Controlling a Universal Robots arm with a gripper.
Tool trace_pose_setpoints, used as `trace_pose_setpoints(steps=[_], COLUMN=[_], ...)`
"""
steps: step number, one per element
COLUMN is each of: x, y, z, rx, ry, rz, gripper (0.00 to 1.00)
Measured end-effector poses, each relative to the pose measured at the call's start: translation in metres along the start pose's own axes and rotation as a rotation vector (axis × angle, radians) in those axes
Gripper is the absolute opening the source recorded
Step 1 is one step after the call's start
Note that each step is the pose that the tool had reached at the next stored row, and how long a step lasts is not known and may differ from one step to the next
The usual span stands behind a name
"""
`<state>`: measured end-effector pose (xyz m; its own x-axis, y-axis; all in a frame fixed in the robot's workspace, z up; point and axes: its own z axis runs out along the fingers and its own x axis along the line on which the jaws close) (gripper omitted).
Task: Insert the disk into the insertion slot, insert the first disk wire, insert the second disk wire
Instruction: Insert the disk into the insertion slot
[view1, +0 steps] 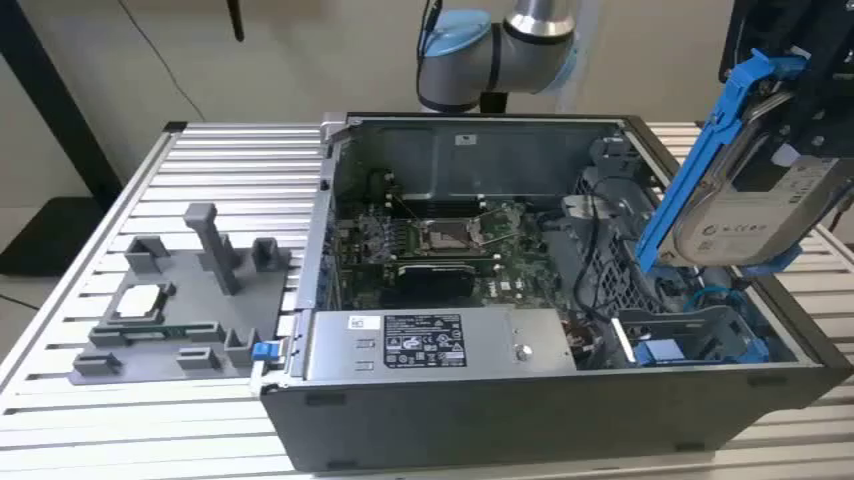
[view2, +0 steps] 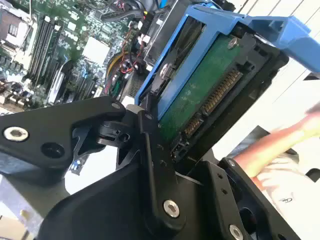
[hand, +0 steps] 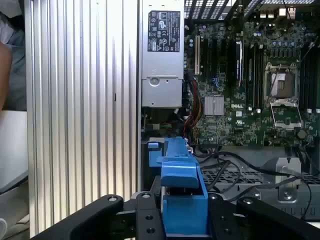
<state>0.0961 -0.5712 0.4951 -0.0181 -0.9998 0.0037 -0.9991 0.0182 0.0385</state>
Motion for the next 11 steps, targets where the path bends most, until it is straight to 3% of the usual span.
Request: trace_pose_setpoints(steps=[11], x=[-0.0001], y=[-0.0008], z=[0.0041], rx=[0.0000], ry=[0.0001], rz=[0.000], gripper=[0.00])
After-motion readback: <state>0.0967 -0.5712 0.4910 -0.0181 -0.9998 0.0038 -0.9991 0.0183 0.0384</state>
